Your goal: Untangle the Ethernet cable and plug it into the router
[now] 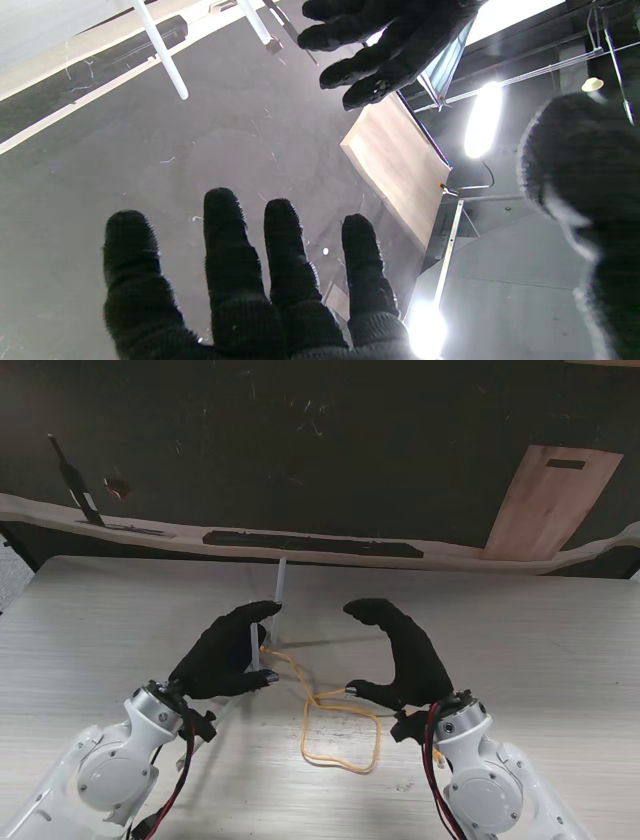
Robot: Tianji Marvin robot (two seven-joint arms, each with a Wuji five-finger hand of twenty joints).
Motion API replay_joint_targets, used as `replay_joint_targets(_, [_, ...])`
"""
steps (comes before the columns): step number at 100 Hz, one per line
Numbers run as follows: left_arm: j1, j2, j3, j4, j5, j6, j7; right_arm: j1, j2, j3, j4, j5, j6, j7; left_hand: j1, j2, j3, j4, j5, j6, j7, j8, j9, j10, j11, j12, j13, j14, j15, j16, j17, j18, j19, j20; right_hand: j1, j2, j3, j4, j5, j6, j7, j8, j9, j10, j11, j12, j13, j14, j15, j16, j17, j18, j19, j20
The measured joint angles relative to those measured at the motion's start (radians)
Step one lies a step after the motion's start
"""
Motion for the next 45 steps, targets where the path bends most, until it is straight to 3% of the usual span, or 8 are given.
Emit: replay_joint_targets(45, [-0.044, -0.005, 0.114, 0.025, -0.043, 0.052, -0.010, 0.004, 0.001, 0.003, 0.000, 0.012, -0.009, 0.012, 0.000, 0.000, 0.006, 0.000, 0.000, 0.000, 0.011, -0.001, -0.011, 0.000, 0.004, 0.000, 0.000, 0.000, 0.010, 0.000, -0.002, 0.000, 0.000, 0.000, 0.000, 0.012, 0.000, 0.000, 0.000, 0.000, 0.000, 0.000, 0.001, 0.000, 0.000, 0.000, 0.001, 0.000, 0.000, 0.000, 0.002, 0.001, -0.007, 0.006])
